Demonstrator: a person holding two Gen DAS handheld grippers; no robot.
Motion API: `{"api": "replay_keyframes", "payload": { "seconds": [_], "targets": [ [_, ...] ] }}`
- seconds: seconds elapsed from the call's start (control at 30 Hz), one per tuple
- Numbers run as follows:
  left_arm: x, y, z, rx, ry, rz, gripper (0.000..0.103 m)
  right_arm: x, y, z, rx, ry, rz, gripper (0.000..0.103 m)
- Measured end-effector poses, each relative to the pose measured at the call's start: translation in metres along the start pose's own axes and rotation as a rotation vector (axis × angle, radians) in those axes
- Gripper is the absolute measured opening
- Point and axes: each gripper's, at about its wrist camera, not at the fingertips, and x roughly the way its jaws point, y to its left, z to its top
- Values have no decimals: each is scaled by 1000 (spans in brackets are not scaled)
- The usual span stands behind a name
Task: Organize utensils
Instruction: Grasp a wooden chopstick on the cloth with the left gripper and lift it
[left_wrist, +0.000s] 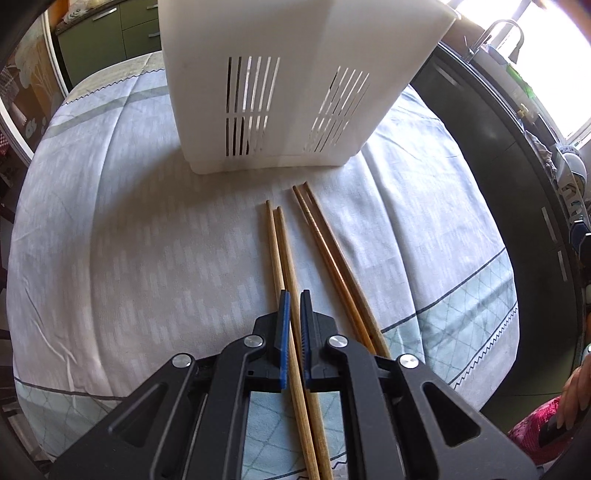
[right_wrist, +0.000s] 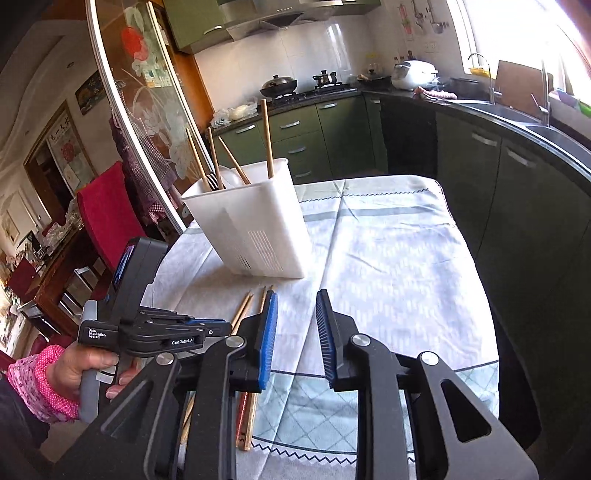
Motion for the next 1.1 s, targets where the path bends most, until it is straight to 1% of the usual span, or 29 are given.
{"api": "replay_keyframes", "payload": {
  "seconds": [0.27, 0.37, 0.47, 0.53, 0.57, 0.63, 0.7, 0.87, 0.97, 1.07, 1.1],
  "targets": [
    [8, -1, 3, -1, 17, 55, 5, 4, -7, -4, 26, 6, 18, 22],
    [11, -4, 3, 17, 26, 66, 7, 7, -6, 0, 31, 13, 18, 22],
    [14, -11, 4, 47, 29, 100, 8, 11, -3, 2, 29, 24, 20, 22],
    [19, -21, 5, 62, 30, 117, 8, 15, 0, 1, 18, 39, 17, 28],
    [21, -25, 5, 67, 30, 117, 8, 18, 2, 1, 11, 48, 16, 34],
    [21, -26, 4, 78, 25, 130, 7, 25, 7, 0, -6, 70, 15, 34],
    [20, -23, 1, 74, 14, 149, 7, 32, 10, -1, -20, 90, 8, 34],
    [10, 12, -8, 9, -4, 160, 7, 61, 17, -5, -66, 157, -21, 34],
    [0, 24, -15, -16, -41, 145, 7, 90, 27, -10, -114, 215, -44, 34],
    [-19, 26, -21, -10, -130, 135, 7, 124, 35, -14, -137, 283, -44, 34],
    [-27, 26, -22, -5, -163, 133, 7, 134, 36, -15, -136, 303, -39, 32]
  ]
}}
